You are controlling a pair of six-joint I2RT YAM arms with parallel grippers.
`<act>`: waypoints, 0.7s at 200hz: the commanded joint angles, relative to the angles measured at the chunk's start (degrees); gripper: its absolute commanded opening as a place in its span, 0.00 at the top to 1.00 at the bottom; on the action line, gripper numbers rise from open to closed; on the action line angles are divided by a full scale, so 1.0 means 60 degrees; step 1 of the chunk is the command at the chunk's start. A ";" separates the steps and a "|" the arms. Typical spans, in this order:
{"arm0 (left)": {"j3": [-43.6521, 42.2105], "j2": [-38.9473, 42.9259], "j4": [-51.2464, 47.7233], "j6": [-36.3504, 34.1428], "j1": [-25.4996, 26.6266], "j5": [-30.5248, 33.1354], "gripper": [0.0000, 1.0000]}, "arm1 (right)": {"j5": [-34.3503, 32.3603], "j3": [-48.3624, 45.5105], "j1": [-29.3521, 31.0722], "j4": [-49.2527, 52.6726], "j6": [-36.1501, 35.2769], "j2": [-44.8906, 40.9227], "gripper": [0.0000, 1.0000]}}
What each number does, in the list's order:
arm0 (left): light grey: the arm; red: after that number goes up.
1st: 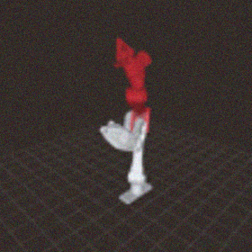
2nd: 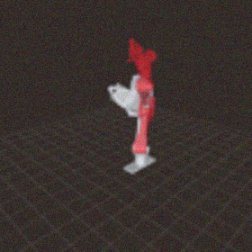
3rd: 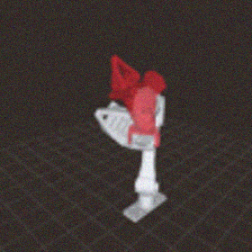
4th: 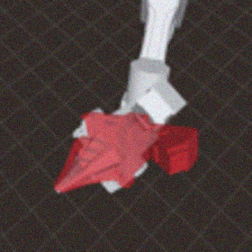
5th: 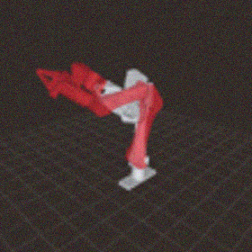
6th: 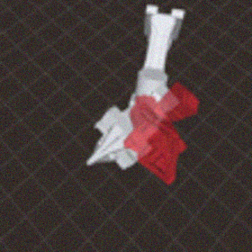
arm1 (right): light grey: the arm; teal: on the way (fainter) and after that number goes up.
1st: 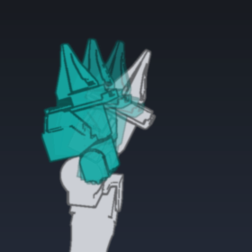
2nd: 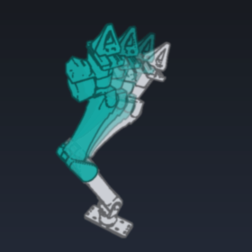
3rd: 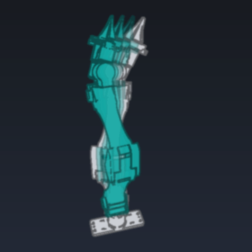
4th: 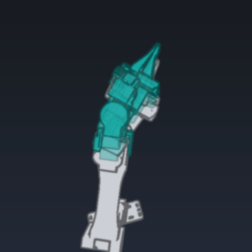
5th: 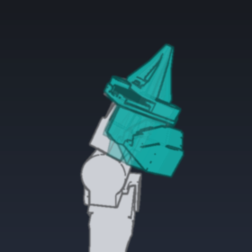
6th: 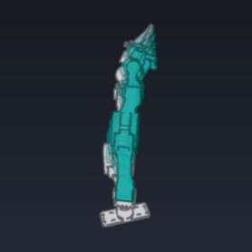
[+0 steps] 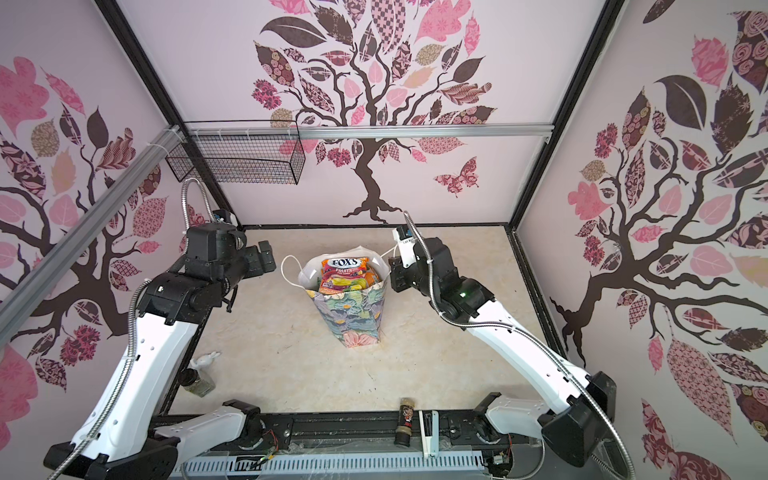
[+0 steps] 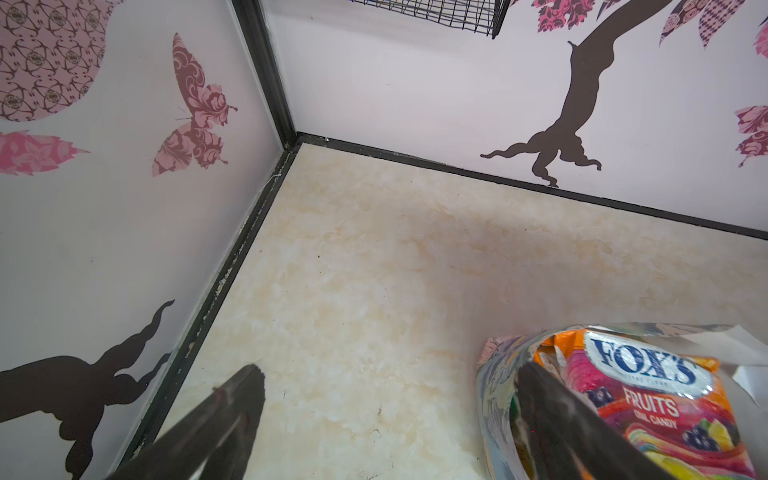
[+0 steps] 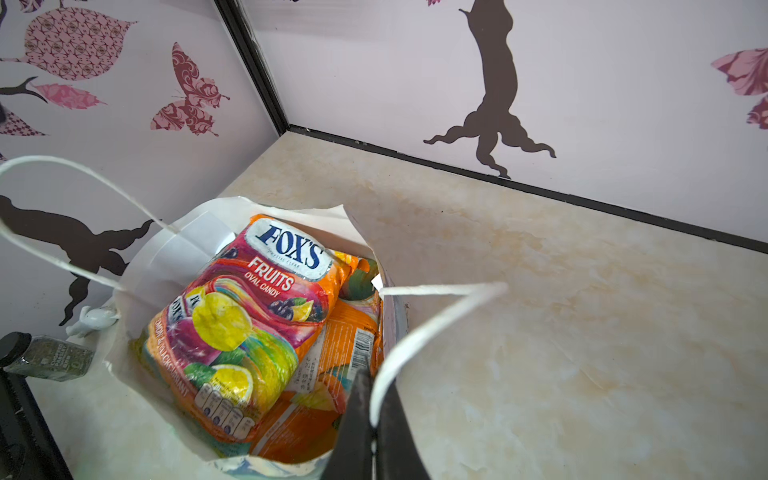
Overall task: Place the snacks into the paper bag
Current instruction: 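Release the paper bag and draw both grippers back from it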
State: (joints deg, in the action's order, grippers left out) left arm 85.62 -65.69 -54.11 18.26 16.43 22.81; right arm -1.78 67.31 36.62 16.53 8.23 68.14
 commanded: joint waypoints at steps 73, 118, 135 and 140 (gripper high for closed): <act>-0.3374 -0.0135 0.3406 0.0413 -0.0203 0.2759 0.02 | -0.0975 0.0059 -0.0083 0.0053 0.0349 -0.1231 0.14; -0.5924 0.0050 0.5821 0.0603 -0.1217 0.2628 0.02 | -0.3058 -0.0590 -0.0088 0.0397 0.0979 -0.2591 0.01; -0.6570 -0.0229 0.6704 0.0077 -0.1243 0.3041 0.02 | -0.4474 -0.1193 -0.0091 0.0463 0.0903 -0.2953 0.00; -0.6791 -0.0340 0.7113 -0.0042 -0.1243 0.3186 0.02 | -0.4851 -0.1443 -0.0091 0.0456 0.0849 -0.2999 0.01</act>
State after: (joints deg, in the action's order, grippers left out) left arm 49.95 -66.32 -24.14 20.64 9.08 37.74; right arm -16.91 62.61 36.29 18.59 12.78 52.93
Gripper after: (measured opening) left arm 0.983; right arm 0.995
